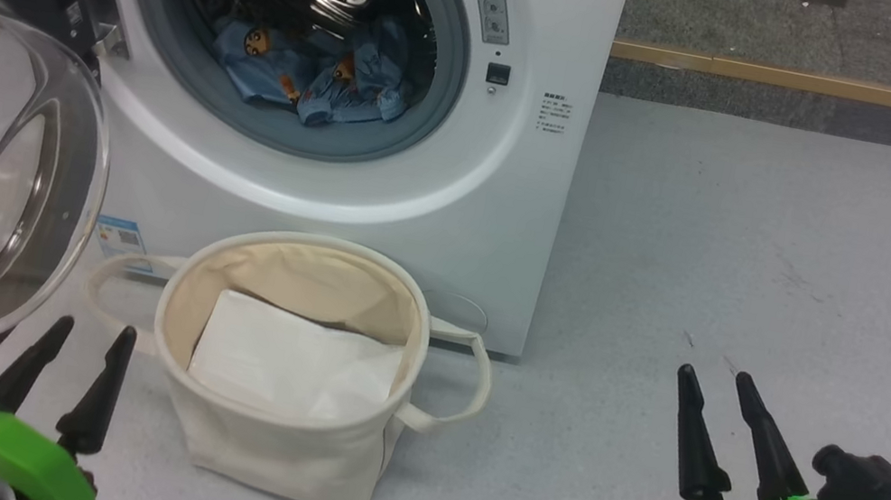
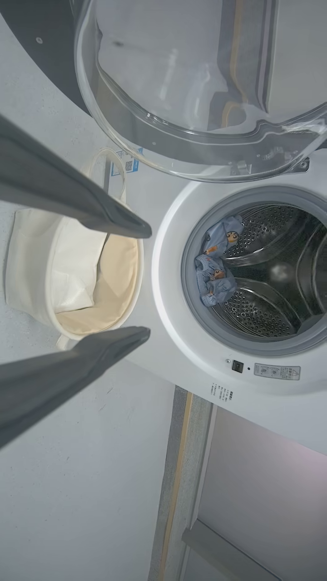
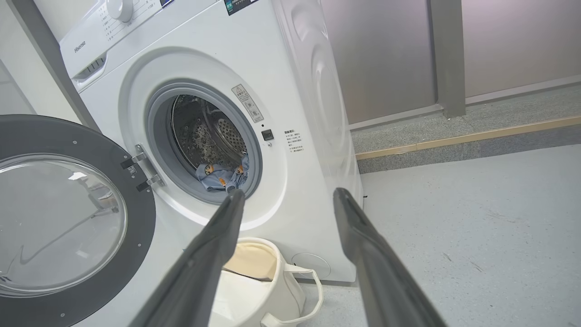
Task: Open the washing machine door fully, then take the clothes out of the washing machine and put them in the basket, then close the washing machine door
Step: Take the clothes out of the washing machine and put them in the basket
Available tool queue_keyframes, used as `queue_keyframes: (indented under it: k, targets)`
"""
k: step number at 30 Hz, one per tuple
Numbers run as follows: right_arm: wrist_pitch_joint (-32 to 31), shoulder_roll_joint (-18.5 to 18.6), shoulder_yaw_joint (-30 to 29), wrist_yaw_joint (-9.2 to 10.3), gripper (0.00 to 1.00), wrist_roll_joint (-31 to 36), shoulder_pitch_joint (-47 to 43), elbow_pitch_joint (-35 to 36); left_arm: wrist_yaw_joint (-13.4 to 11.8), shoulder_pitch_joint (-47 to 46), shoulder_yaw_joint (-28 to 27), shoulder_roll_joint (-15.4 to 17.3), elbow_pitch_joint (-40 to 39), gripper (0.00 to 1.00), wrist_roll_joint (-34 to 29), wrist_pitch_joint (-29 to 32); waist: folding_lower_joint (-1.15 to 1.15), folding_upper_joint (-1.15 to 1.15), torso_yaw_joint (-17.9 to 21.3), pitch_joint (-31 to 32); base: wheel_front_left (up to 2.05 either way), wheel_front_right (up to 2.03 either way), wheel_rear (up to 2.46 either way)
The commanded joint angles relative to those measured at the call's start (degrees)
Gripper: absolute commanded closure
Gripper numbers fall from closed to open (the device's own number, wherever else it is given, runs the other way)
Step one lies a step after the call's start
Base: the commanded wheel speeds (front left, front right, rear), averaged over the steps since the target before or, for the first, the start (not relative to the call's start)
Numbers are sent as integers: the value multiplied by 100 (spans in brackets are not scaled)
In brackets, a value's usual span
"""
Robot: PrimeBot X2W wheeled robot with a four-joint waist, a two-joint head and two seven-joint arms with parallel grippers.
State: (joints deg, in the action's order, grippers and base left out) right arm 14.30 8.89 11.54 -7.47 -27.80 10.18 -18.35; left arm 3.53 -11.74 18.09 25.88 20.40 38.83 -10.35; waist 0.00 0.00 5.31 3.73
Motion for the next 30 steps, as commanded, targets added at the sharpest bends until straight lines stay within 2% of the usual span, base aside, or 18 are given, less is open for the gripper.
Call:
queue_keyframes:
  k: [1, 8, 18, 25, 30]
  targets:
    - [70, 22, 60, -2, 0, 32, 149, 170, -10, -371, -248, 234, -147, 0, -6, -28, 0, 0, -8, 19, 0, 0, 0]
    - [70, 6, 57, -2, 0, 48, 146, 162, -33, -393, -223, 252, -127, 0, -22, -63, 0, 0, -13, 50, 0, 0, 0]
    - [70, -17, 110, -2, 0, 34, 135, 102, 94, -375, -182, 267, -244, 0, 136, -38, 0, 0, 25, 69, 8, -4, -4]
    - [70, -17, 118, -2, 0, 26, 138, 77, 61, -396, -248, 288, -299, 0, 223, -43, 0, 0, 33, 51, 113, -46, -68]
    - [70, -22, 130, -2, 0, 23, 141, 45, 25, -392, -257, 315, -327, 0, 250, -22, 0, 0, 30, 33, 192, -141, -51]
